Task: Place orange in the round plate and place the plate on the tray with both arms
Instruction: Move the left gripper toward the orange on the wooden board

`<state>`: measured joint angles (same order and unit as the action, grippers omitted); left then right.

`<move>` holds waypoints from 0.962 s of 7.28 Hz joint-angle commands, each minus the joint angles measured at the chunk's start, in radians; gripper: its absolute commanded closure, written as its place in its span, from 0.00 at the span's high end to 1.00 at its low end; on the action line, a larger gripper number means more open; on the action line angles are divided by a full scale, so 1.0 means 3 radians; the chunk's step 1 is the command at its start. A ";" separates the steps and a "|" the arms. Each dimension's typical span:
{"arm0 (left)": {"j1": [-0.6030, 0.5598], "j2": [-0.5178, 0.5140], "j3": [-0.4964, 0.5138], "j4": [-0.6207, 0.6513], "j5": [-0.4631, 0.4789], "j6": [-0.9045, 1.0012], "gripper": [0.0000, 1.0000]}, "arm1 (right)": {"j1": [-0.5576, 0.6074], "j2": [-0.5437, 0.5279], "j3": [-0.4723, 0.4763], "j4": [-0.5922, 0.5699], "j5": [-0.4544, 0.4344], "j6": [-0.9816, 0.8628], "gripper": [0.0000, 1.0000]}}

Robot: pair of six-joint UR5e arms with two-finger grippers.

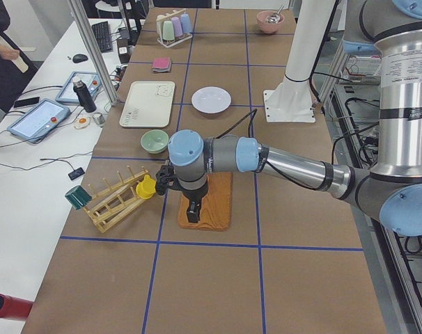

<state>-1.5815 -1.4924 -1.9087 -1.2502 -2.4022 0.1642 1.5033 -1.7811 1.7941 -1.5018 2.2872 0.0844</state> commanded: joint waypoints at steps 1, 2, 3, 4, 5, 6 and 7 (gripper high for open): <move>0.0000 -0.0005 -0.0004 0.0000 0.0000 0.0020 0.99 | 0.0000 0.0001 -0.0003 0.0000 0.0000 0.0000 1.00; 0.0000 -0.0026 -0.0029 -0.0066 0.0000 0.0020 0.99 | 0.0000 0.0011 0.0002 0.0000 0.0000 0.0005 1.00; 0.0000 -0.0026 -0.0029 -0.0309 0.0005 0.0000 0.99 | -0.0010 0.0031 -0.0003 0.0005 -0.0081 0.0015 1.00; 0.0000 -0.0021 -0.0039 -0.0600 0.0005 -0.0015 0.99 | -0.0025 0.0036 0.0012 0.0081 -0.0153 -0.0005 1.00; 0.0000 -0.0021 0.0011 -0.0745 0.0000 -0.0005 0.99 | -0.0091 0.0041 0.0012 0.0365 -0.0158 0.0005 1.00; 0.0020 -0.0163 0.0138 -0.0914 -0.0005 -0.0031 0.99 | -0.0208 0.0042 0.0012 0.0793 -0.0174 0.0010 1.00; 0.0056 -0.0321 0.0231 -0.0991 -0.0041 -0.0228 0.99 | -0.0240 0.0042 0.0022 0.1025 -0.0093 0.0056 1.00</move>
<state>-1.5752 -1.5373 -1.8759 -1.5014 -2.4053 0.1447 1.4537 -1.7693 1.7984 -1.3055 2.2431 0.0896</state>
